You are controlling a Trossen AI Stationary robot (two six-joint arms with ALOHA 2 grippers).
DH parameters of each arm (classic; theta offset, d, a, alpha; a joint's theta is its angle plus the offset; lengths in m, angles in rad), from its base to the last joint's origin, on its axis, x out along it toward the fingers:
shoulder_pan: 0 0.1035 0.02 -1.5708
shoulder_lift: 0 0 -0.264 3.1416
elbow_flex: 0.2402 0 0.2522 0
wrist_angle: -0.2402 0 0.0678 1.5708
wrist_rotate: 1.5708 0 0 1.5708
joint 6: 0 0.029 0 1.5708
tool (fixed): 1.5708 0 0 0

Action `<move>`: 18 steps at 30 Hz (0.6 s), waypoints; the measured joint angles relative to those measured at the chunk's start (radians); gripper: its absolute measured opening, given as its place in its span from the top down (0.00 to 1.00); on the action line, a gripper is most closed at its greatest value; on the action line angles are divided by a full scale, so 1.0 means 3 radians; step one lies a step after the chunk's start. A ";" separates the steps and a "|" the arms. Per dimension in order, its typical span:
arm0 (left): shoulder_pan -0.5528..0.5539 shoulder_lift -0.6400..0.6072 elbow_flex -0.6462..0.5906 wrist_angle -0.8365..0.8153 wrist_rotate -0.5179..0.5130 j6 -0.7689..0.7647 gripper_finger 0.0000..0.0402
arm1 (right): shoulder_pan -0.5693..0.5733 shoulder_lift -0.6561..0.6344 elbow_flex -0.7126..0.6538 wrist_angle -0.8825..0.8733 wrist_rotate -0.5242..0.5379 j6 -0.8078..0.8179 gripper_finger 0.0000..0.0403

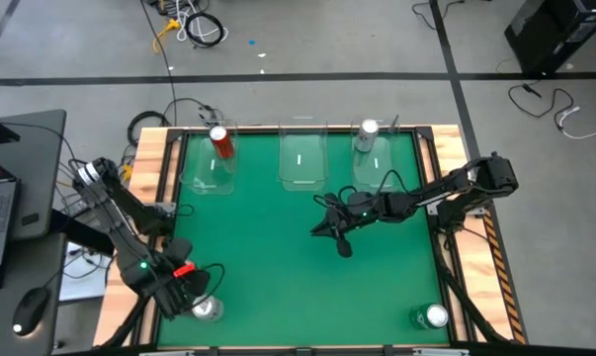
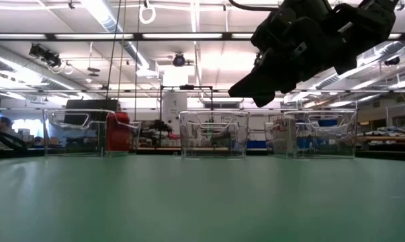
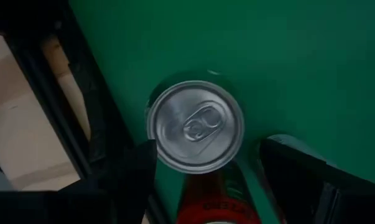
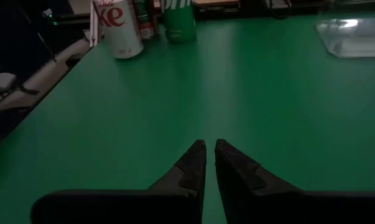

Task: Sort soda cans
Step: Put the left green soda can into the center transparent bin

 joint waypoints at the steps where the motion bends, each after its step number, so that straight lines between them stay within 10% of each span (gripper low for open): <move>1: 0.0017 -0.0003 0.0000 -0.0005 0.0000 -0.0001 0.27 | 0.0011 0.0000 0.0000 0.0000 0.0000 0.0000 0.89; 18: 0.0238 -0.0018 -0.0179 0.0144 0.0248 0.0200 0.27 | 0.0258 0.0000 0.0000 -0.0130 0.0000 0.0001 0.89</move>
